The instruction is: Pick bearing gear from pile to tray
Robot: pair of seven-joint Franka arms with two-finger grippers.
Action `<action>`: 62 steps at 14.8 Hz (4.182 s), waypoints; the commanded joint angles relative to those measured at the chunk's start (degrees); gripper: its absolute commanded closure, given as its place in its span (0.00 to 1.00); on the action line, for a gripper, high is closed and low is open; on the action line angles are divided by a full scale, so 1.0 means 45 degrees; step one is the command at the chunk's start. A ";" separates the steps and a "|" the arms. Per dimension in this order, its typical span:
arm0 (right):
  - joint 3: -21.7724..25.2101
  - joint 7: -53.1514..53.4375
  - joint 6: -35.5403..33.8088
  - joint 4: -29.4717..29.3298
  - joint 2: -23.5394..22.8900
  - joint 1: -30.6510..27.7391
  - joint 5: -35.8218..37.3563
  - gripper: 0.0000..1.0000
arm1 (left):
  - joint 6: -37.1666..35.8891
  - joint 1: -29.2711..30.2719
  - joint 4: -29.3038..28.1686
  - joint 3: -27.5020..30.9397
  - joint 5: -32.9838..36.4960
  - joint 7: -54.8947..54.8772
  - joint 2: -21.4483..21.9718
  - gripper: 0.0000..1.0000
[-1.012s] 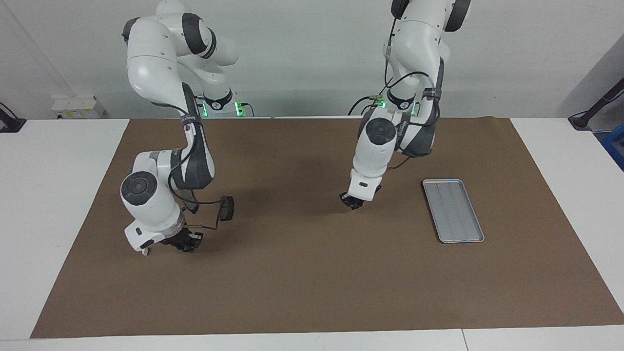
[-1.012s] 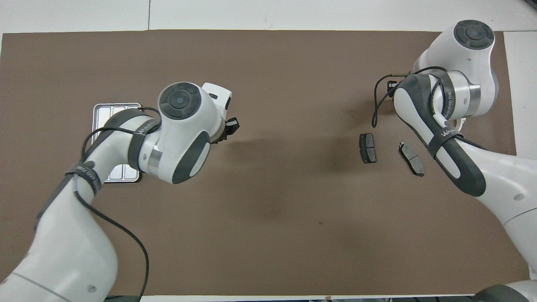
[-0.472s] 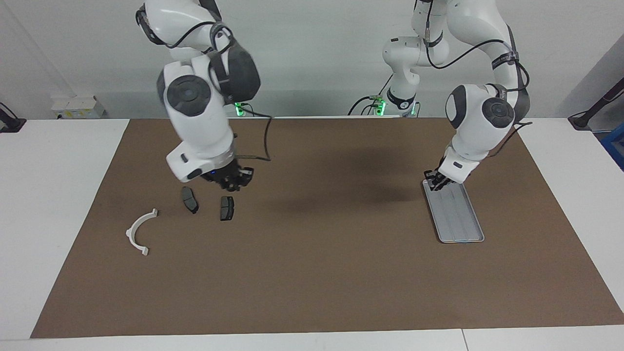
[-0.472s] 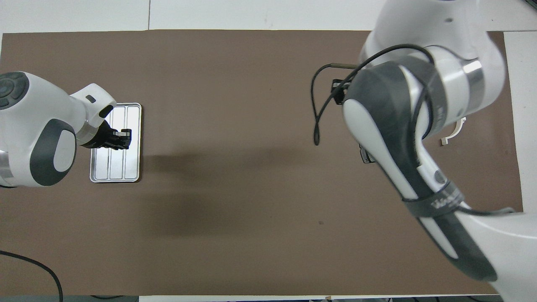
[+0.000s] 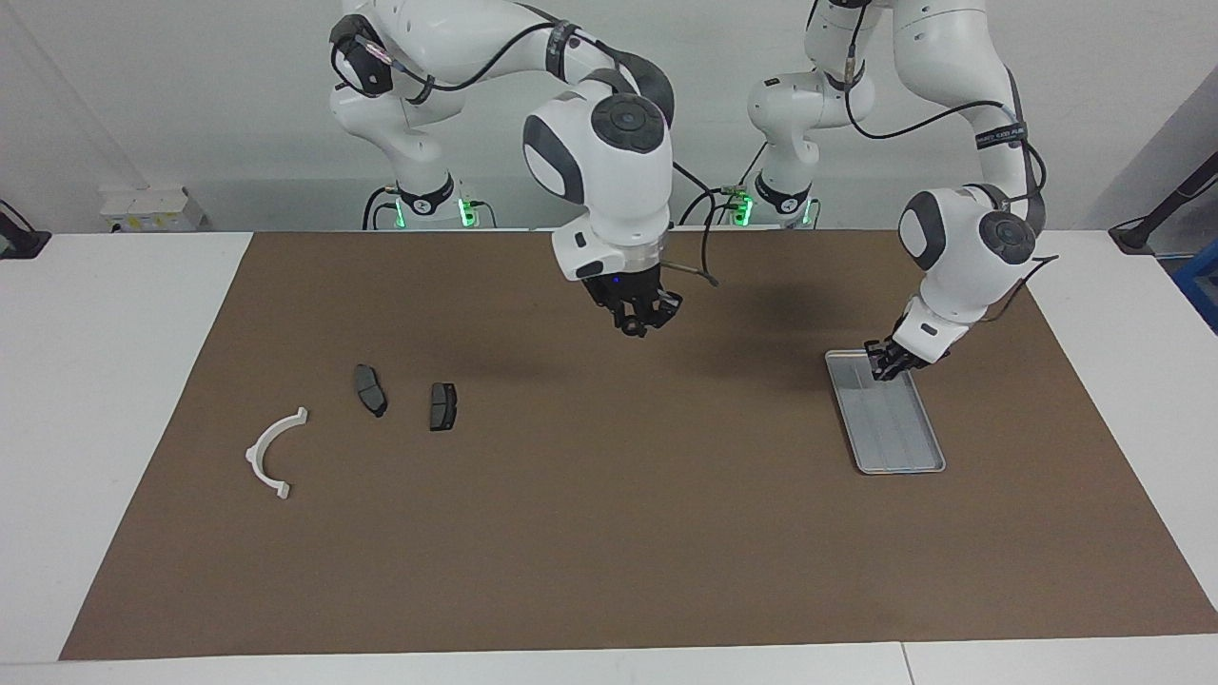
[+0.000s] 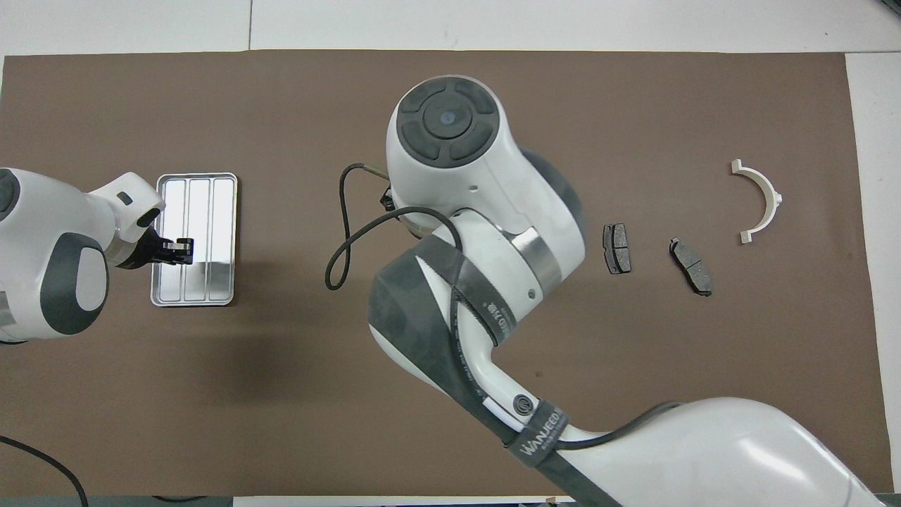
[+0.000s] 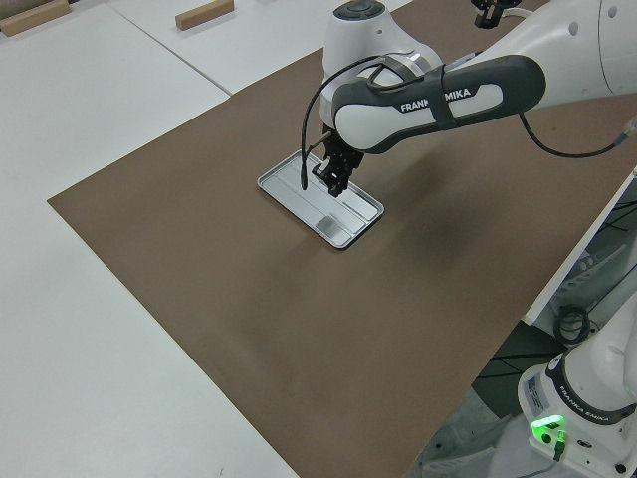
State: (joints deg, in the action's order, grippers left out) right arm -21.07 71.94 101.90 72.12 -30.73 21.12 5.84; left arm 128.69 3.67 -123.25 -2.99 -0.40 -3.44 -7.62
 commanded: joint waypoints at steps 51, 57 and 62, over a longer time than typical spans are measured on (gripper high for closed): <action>0.4273 -1.6963 -0.1761 0.4872 0.6944 -0.4498 -0.1025 0.00 | 0.0856 -0.8157 0.3991 0.0078 0.1728 1.4727 -0.4320 0.23; 0.5229 -1.6885 -0.2781 0.4658 0.7376 -0.3794 -0.1044 0.00 | -0.0530 -0.7964 0.5338 0.0117 0.1847 1.4690 -0.4497 1.00; 0.5133 -1.6866 -0.3132 0.4326 0.7279 -0.3969 -0.1044 0.00 | -0.1971 -0.6620 0.5048 0.0098 0.1847 1.2710 -0.3329 1.00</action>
State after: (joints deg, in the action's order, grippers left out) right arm 1.87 -2.91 89.28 91.97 1.75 3.64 2.70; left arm 124.77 -29.49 -100.34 -2.41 6.91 59.63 -25.88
